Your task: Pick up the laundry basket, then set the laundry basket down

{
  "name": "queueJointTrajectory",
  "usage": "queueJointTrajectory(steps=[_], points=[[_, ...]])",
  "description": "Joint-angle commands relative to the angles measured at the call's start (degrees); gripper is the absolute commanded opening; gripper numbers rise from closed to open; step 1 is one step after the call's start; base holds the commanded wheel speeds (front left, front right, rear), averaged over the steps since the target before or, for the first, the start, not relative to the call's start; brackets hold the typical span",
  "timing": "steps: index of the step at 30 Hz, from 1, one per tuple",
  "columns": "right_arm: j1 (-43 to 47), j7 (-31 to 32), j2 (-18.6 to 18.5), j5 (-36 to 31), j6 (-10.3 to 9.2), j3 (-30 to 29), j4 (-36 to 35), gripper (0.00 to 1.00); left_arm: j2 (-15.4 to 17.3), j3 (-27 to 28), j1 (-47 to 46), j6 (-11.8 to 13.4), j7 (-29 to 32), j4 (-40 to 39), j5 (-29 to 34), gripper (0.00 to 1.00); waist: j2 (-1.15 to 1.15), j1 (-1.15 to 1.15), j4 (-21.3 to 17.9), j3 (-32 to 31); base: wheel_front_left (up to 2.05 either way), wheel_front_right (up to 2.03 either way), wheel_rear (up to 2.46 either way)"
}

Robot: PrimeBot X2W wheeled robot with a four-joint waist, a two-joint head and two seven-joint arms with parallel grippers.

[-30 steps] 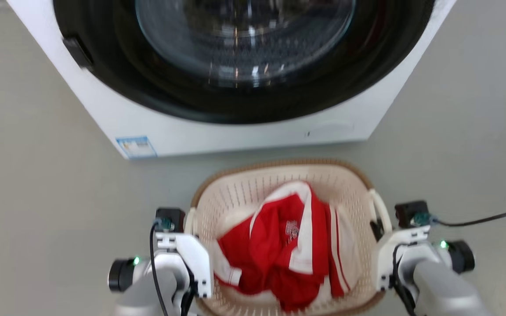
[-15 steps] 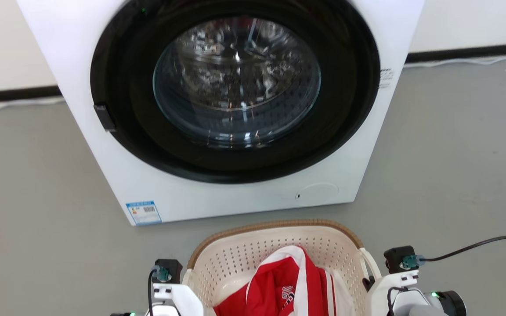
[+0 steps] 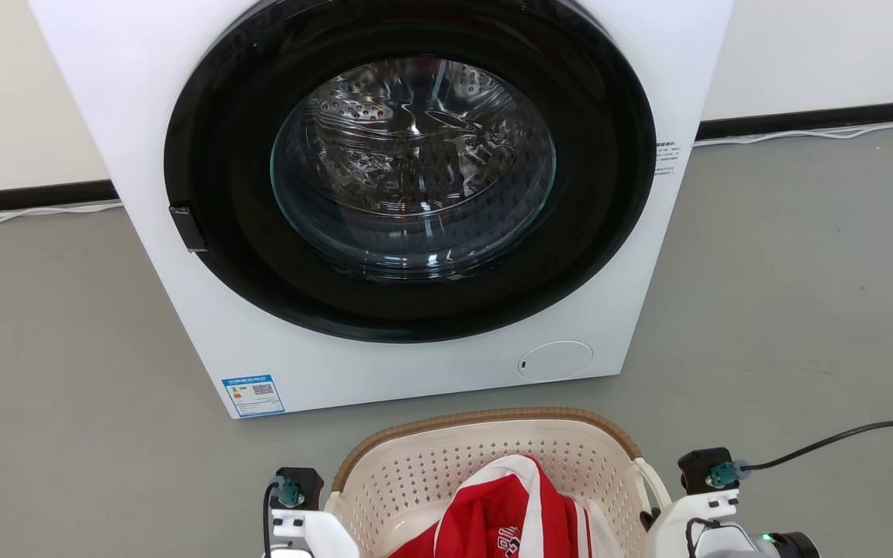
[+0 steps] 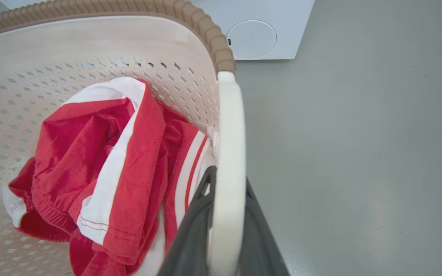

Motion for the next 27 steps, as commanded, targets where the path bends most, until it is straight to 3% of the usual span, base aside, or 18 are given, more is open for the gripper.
queueJointTrajectory(steps=[1,27], points=[[-0.73,-0.03,0.88,0.43,0.46,1.46,-1.40,0.00,0.40,0.41,-0.83,-0.58,-0.50,-1.18,-0.05,0.00,0.00,0.01,0.02,0.04,0.00,0.00,0.00],[-1.68,0.00,0.88,6.64,0.46,7.07,-0.05,0.00,0.40,-1.71,-0.85,-0.44,0.31,-0.85,-2.40,0.00,0.00,0.01,-0.11,0.08,0.00,0.00,0.00]])
